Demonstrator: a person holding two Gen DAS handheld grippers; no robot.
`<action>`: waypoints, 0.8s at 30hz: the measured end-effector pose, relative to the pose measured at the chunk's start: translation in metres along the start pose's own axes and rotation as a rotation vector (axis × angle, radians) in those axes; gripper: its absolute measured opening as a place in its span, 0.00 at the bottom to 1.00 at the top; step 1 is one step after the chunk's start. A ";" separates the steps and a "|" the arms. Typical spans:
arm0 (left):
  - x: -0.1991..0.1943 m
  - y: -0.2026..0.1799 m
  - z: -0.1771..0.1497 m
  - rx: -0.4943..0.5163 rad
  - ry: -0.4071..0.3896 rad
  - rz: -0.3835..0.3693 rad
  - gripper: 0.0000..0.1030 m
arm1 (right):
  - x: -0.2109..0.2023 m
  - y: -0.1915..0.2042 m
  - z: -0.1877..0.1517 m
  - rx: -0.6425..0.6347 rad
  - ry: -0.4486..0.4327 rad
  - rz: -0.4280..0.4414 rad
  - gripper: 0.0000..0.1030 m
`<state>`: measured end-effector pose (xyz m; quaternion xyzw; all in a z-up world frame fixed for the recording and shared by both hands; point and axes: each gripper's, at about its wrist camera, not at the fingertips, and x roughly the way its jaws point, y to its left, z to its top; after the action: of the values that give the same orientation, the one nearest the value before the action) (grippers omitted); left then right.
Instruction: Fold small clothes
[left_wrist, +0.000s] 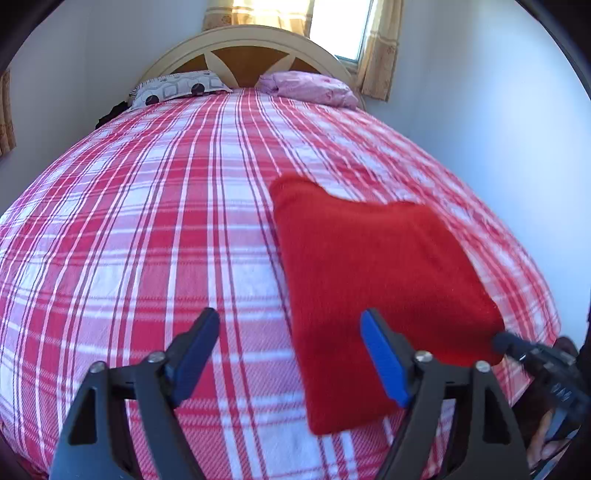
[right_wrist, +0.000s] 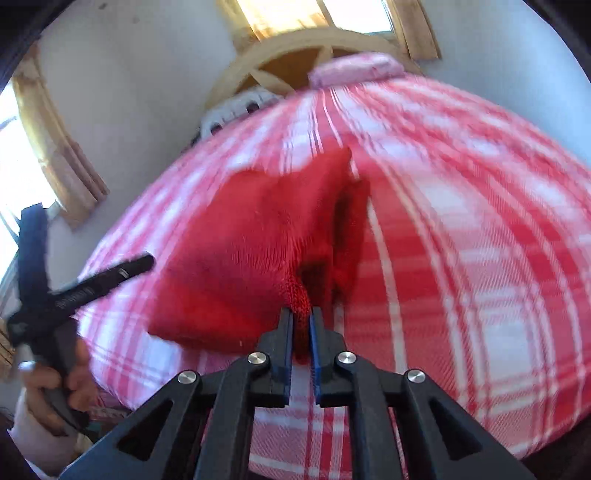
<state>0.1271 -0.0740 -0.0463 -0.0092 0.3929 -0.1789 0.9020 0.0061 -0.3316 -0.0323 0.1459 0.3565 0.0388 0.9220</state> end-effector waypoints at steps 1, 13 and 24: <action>0.003 0.000 0.004 -0.012 -0.001 -0.005 0.82 | -0.004 0.001 0.012 -0.003 -0.034 -0.012 0.20; 0.050 -0.043 0.002 0.056 0.068 0.018 0.82 | 0.109 -0.015 0.090 -0.018 0.059 -0.118 0.57; 0.074 -0.072 0.009 0.121 0.104 0.087 0.96 | 0.172 -0.023 0.099 -0.139 0.151 -0.308 0.11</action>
<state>0.1568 -0.1670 -0.0809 0.0716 0.4279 -0.1631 0.8861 0.1992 -0.3475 -0.0804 0.0223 0.4392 -0.0673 0.8956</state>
